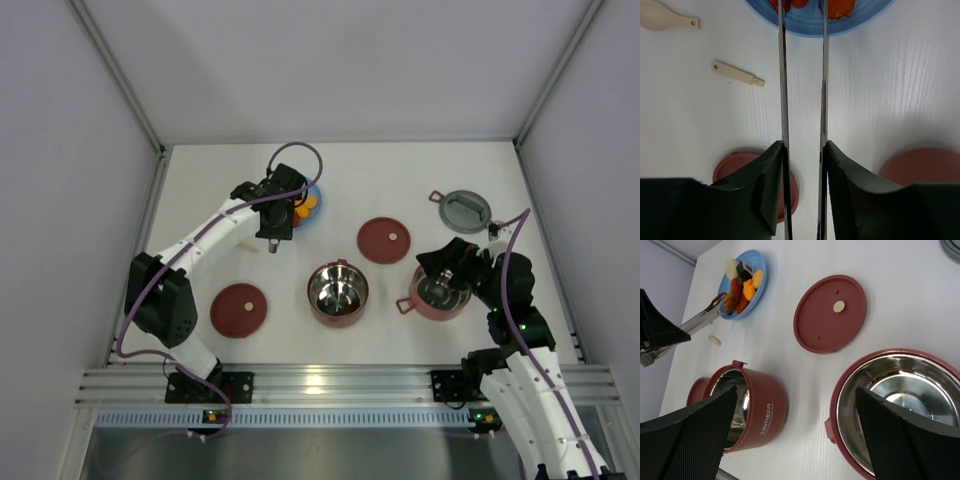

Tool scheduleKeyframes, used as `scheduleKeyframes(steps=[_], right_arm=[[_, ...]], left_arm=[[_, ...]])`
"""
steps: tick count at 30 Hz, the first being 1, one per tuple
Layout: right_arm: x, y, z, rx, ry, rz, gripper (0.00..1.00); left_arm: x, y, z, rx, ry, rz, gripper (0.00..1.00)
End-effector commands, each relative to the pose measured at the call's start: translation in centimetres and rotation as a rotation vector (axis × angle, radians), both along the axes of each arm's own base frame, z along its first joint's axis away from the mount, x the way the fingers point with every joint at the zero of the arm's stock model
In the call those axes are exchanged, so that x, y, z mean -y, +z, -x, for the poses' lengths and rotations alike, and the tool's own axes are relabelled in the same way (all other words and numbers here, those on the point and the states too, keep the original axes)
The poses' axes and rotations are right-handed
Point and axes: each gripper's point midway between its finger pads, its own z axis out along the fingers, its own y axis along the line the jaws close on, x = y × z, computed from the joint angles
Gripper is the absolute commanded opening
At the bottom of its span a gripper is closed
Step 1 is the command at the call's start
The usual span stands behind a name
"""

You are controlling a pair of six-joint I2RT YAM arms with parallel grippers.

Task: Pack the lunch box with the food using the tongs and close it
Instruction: Pick up the fake food from the plate.

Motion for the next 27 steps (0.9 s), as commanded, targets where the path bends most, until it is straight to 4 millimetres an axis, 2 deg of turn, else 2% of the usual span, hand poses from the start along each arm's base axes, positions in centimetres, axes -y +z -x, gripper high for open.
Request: scheduleKeyframes(steps=[1,8,11,16,20,24,27], right_arm=[[0.4,0.6,-0.3,0.029,-0.011,0.016,0.99],[0.5,0.5,-0.2,0.027,-0.012,0.019,0.99],[0.4,0.4,-0.2,0.026,-0.01,0.02,0.99],[0.5,0.7,-0.2,0.032,-0.012,0.019,0.99],[0.4,0.8,-0.2,0.034,-0.01,0.019,0.99],[0.4,0.9,-0.2,0.034,-0.011,0.016,0.99],[0.3,1.0,-0.2,0.036,-0.008,0.011,1.0]], left_arm=[[0.3,0.4,-1.2,0.043,0.0,-0.001,0.43],[0.4,0.2,-1.8,0.043,0.007,-0.005,0.39],[0.6,0.3,-1.8,0.045,0.007,-0.001,0.33],[0.3,1.0,-1.9,0.063,0.013,-0.005,0.15],[0.0,3.0,-1.9,0.102,0.024,0.003,0.06],[-0.3,5.3,-1.8,0.144,0.031,0.014,0.03],[-0.7,6.2,-1.4,0.155,0.034,0.015,0.02]])
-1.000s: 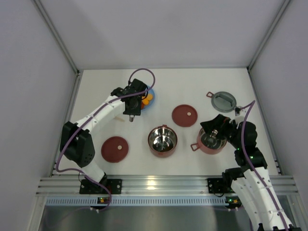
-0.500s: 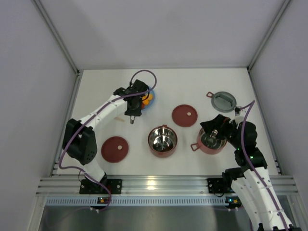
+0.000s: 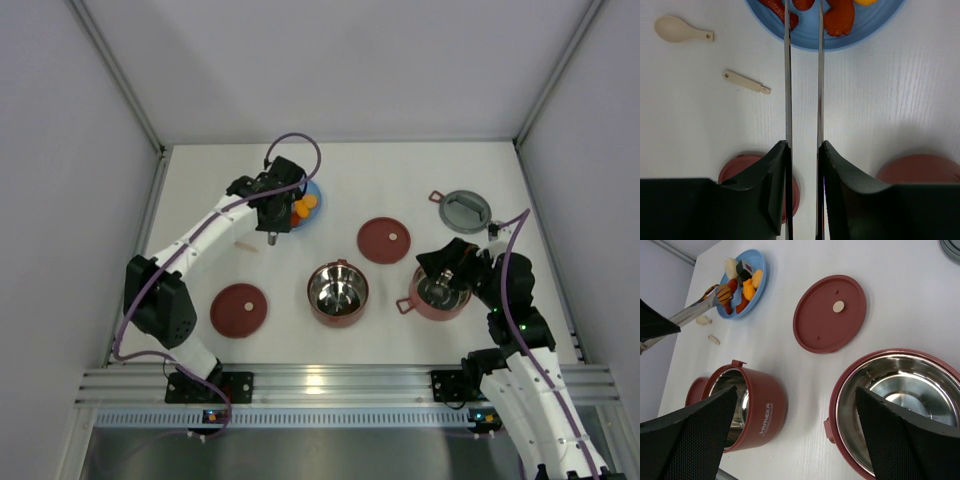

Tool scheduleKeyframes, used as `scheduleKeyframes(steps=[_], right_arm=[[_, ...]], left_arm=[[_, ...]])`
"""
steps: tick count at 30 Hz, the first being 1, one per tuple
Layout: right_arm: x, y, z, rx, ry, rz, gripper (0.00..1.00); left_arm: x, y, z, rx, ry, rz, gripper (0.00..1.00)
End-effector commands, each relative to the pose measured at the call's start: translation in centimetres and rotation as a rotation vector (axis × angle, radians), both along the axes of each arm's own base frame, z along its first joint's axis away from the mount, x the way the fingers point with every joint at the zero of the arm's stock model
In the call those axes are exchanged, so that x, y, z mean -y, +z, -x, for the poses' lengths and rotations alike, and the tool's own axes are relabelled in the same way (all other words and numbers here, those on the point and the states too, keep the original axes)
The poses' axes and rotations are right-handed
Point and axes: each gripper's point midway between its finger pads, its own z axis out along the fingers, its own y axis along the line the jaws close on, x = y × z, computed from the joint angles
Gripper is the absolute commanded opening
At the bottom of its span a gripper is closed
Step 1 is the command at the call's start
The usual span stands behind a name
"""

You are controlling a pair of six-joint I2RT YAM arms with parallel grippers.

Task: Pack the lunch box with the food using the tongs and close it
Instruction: Pick up the fake food from the plate.

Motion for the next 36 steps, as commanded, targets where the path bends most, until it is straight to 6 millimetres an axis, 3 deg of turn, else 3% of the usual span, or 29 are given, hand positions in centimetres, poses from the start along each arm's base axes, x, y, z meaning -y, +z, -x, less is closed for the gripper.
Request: scheduleKeyframes(steps=[1,18,27,36], right_arm=[[0.3,1.0,-0.3,0.034,-0.009,0.004,0.99],[0.2,1.6,-0.5,0.039,-0.008,0.001,1.0],[0.3,1.7,-0.8,0.041,-0.013,0.001,0.99],[0.4,1.9,-1.2,0.045,-0.02,0.006,0.99]], left_arm=[[-0.6,4.9,-0.3,0.118,0.014,0.024,0.01],[0.0,8.0,2.3,0.151,-0.046,0.087,0.0],[2.9,10.6,7.3,0.177,-0.244,0.097,0.0],[3.5,12.9,12.7,0.181,-0.408,0.274,0.0]])
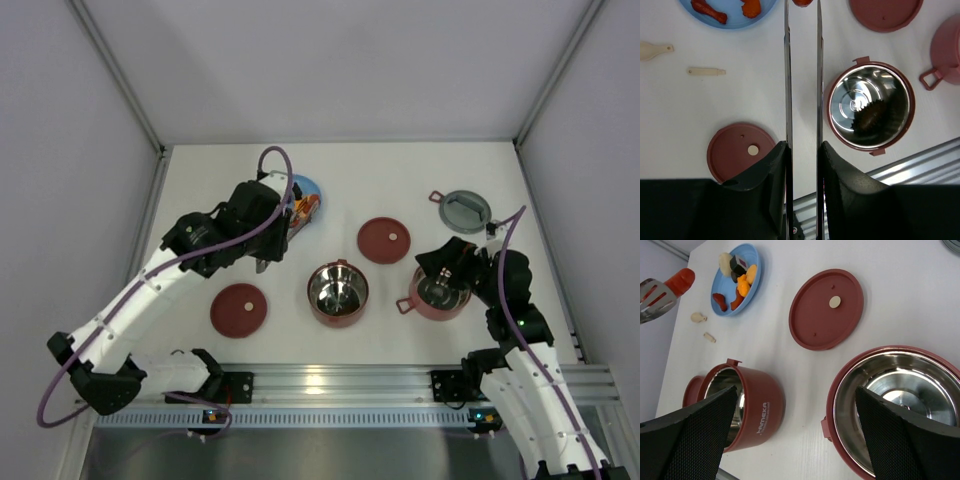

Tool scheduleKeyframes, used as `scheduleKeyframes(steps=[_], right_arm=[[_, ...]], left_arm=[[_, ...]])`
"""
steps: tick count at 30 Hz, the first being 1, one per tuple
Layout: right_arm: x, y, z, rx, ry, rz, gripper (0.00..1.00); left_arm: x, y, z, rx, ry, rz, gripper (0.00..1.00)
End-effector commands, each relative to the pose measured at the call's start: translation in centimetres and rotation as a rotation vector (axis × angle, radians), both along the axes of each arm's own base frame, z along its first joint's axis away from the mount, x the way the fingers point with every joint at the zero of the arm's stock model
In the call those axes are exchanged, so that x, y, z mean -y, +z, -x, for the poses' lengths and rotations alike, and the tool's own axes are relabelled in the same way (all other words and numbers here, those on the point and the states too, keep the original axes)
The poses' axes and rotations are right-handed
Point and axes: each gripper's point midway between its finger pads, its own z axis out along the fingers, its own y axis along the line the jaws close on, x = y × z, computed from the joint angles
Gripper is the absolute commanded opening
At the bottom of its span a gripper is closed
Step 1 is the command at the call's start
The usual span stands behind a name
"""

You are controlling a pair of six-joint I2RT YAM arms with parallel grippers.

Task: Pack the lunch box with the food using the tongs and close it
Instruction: Pick up the fake food from the plate, then place the fake food in the packing box.

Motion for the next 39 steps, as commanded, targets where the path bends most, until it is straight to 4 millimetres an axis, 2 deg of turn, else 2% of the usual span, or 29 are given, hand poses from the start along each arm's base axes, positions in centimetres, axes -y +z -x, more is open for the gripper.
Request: scheduleKeyframes(steps=[1,6,13,18,32,39], right_arm=[[0.4,2.6,-0.9,0.076,-0.021,0.003,0.99],[0.4,2.7,-0.9,0.077,-0.021,0.003,1.0],[0.5,2.6,-0.9,0.075,-0.024,0.006,0.99],[0.6,2.6,-0.9,0.076,-0.029,0.006,1.0],[0.6,2.2,-1.0,0.07,-0.031,0.007,0.99],[0.5,2.0,-1.0,0.066,-0.027,0.008,0.99]], left_arm=[[0.5,1.4,2.5,-0.006,-0.104,0.084,0.0],[0.3,1.4,4.9,-0.043,-0.192,0.118,0.0],[0.4,-0.1,8.1,-0.13,-0.301,0.151,0.0],[0.4,0.1,9.7,-0.147,-0.366,0.189,0.0],[-0.8,-1.7,11.5,-0.235,-0.349,0.163,0.0],[-0.2,-2.0,12.2,-0.268,-0.383,0.181,0.0]])
